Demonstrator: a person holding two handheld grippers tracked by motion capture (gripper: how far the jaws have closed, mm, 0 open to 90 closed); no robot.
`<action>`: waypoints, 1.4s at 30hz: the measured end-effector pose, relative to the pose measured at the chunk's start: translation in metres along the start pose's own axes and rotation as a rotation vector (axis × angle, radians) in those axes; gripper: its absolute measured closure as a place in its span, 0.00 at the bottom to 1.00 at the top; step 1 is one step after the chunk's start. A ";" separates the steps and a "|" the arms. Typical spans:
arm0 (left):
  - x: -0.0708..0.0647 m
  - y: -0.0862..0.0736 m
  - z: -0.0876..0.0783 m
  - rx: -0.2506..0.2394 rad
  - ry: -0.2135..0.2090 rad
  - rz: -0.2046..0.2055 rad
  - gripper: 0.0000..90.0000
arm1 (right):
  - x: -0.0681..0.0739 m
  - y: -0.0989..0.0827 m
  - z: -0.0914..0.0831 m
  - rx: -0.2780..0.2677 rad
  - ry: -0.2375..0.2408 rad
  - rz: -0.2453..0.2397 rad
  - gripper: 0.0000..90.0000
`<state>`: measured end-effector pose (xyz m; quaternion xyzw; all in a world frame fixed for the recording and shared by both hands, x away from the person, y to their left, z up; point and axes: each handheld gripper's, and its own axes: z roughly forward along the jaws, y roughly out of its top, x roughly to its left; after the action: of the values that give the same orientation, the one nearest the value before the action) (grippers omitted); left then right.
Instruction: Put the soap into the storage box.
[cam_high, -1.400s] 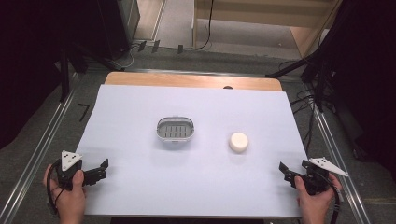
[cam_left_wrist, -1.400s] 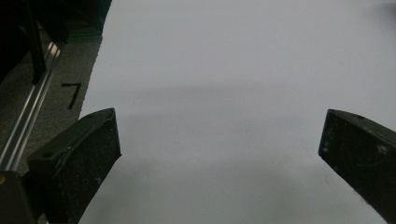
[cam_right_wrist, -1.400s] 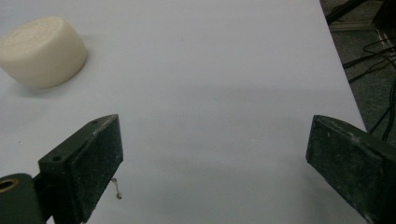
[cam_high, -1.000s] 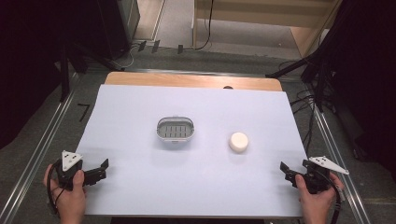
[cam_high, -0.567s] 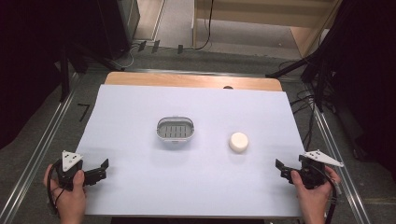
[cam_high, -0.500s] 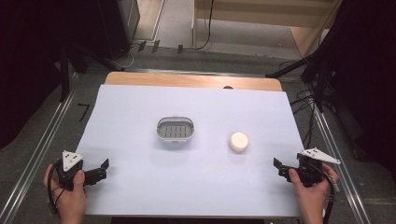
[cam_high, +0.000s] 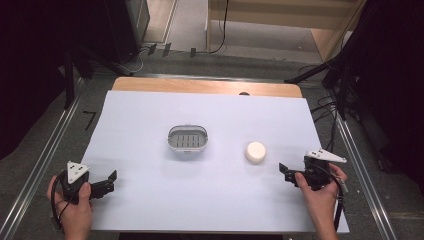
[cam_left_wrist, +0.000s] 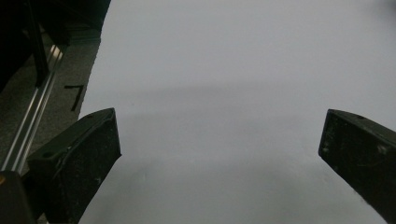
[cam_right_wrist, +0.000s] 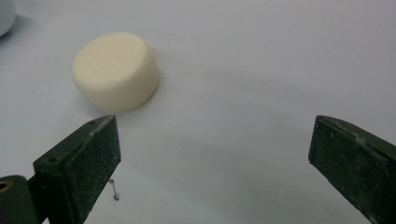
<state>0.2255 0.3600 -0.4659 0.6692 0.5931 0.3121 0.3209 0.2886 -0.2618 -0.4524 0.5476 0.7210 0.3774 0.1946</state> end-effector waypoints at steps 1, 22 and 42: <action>0.000 0.000 0.000 0.000 -0.001 -0.002 0.00 | 0.002 0.001 0.001 -0.001 0.003 -0.001 0.03; 0.001 0.000 0.001 0.006 -0.009 -0.012 0.00 | 0.034 0.026 0.027 0.028 0.050 -0.048 0.01; 0.001 0.000 0.001 0.007 -0.011 -0.011 0.00 | 0.041 0.027 0.041 0.048 0.065 -0.039 0.01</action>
<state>0.2267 0.3612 -0.4661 0.6688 0.5961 0.3045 0.3234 0.3214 -0.2071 -0.4524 0.5255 0.7462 0.3737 0.1654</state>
